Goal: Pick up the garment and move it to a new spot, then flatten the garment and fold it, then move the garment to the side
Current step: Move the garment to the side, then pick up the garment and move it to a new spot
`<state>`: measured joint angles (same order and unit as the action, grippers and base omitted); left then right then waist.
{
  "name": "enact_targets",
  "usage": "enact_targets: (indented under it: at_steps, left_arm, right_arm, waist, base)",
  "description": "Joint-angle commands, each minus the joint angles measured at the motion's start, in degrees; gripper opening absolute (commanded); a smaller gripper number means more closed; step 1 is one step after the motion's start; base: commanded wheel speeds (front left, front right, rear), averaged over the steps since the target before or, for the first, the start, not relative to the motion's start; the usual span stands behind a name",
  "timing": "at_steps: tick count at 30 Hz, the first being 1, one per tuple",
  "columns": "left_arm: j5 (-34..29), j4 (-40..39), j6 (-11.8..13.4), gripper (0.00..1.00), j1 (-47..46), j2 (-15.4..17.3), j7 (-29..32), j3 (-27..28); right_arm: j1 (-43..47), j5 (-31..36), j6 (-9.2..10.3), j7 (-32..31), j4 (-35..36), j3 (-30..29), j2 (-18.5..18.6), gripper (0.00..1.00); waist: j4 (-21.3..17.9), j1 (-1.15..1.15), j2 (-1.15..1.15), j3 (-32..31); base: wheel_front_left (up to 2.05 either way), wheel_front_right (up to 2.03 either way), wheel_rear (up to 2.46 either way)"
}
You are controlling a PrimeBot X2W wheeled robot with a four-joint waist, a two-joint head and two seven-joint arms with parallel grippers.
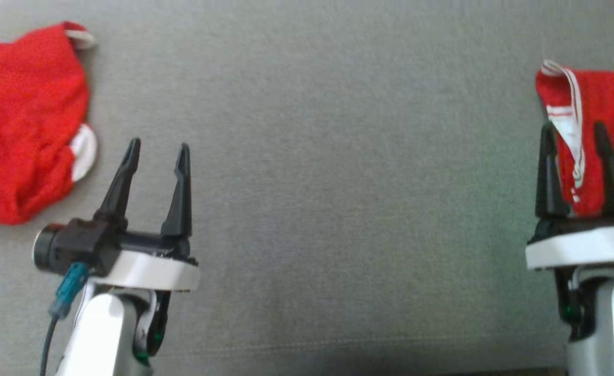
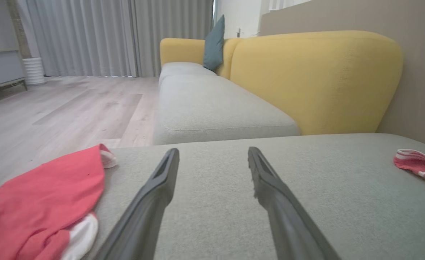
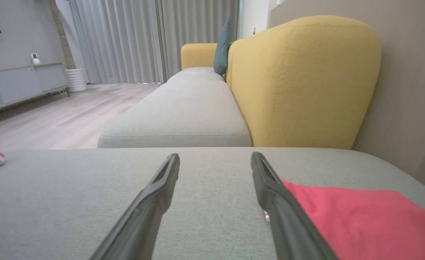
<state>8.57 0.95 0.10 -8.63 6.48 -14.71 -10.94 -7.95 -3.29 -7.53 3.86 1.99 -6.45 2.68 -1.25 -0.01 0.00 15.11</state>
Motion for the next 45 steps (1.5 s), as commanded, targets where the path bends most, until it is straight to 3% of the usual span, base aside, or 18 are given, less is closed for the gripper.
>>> enact_targets:
  at_steps: [1,25,45]
  left_arm:
    - [0.11,-1.4,0.47,1.0,-0.03,0.32,-0.29,2.64]
    - [-1.17,1.62,1.39,1.0,10.55,1.09,-0.29,3.98]
    - [-0.66,2.84,2.18,1.0,10.25,1.87,0.41,3.32]
  right_arm:
    - [0.85,-1.25,0.04,0.38,2.52,1.78,0.24,1.0]
    - [14.06,-5.92,0.04,-2.61,5.52,3.78,0.21,1.0]
    - [14.64,-6.77,0.04,-3.33,6.21,4.09,0.2,1.0]
  waist:
    - [2.47,0.01,0.0,-3.04]
    - [1.3,0.01,0.0,-14.79]
    - [1.41,0.01,0.0,-15.21]
  base:
    - [0.0,0.0,0.0]
    - [0.0,0.0,0.0]
    - [0.0,0.0,0.0]
